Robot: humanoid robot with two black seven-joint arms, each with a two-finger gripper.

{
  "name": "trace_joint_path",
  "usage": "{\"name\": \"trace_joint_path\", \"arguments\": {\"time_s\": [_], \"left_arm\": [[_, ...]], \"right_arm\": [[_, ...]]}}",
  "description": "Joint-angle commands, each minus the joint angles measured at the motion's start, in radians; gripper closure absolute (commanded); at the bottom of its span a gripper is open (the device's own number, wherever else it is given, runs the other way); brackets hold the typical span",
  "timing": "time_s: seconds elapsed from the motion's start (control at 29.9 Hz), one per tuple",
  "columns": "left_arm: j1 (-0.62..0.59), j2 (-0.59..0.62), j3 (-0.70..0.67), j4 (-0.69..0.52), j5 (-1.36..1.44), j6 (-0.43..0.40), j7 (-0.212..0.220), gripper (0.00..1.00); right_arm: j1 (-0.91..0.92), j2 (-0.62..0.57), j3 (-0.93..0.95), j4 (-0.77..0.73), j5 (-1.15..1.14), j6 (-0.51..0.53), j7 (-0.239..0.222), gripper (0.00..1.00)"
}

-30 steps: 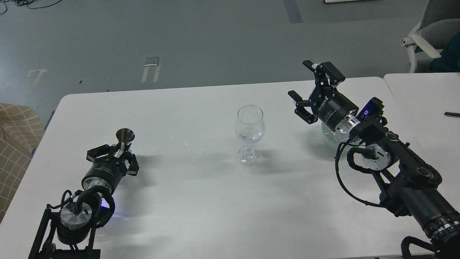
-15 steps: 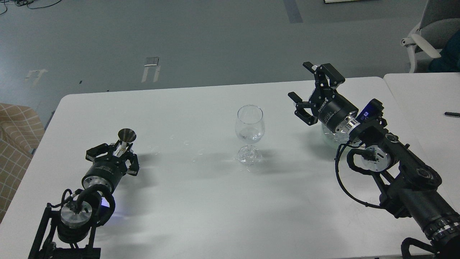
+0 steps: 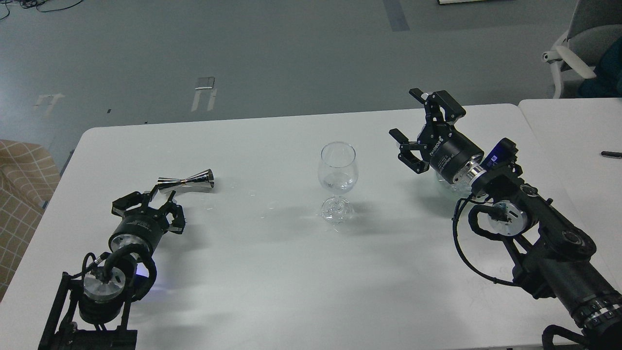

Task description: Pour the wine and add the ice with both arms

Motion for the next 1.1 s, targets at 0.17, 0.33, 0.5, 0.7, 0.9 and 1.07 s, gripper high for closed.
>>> {"name": "trace_joint_path", "arguments": {"time_s": [0.17, 0.33, 0.5, 0.7, 0.9, 1.07], "left_arm": [[-0.01, 0.0, 0.003, -0.011, 0.003, 0.001, 0.002, 0.64], [-0.034, 0.021, 0.015, -0.04, 0.004, -0.051, 0.01, 0.01], [-0.036, 0.095, 0.023, -0.049, 0.016, -0.285, 0.011, 0.01], [-0.048, 0.23, 0.028, -0.049, 0.024, -0.411, 0.011, 0.01], [-0.077, 0.301, 0.048, -0.047, 0.059, -0.401, 0.013, 0.01], [-0.105, 0.298, 0.052, -0.041, 0.061, -0.401, 0.002, 0.01]], "right_arm": [[-0.002, -0.003, 0.001, 0.013, -0.001, -0.002, 0.0, 0.0], [-0.002, -0.003, 0.004, 0.013, -0.001, -0.009, 0.0, 0.0], [0.003, -0.003, 0.015, 0.011, 0.001, -0.023, 0.005, 0.0], [0.011, 0.003, 0.053, 0.013, 0.008, -0.032, 0.011, 0.0], [0.017, 0.005, 0.055, 0.013, 0.009, -0.032, 0.034, 0.0], [0.04, 0.002, 0.059, 0.011, 0.009, -0.032, 0.032, 0.0]]}}
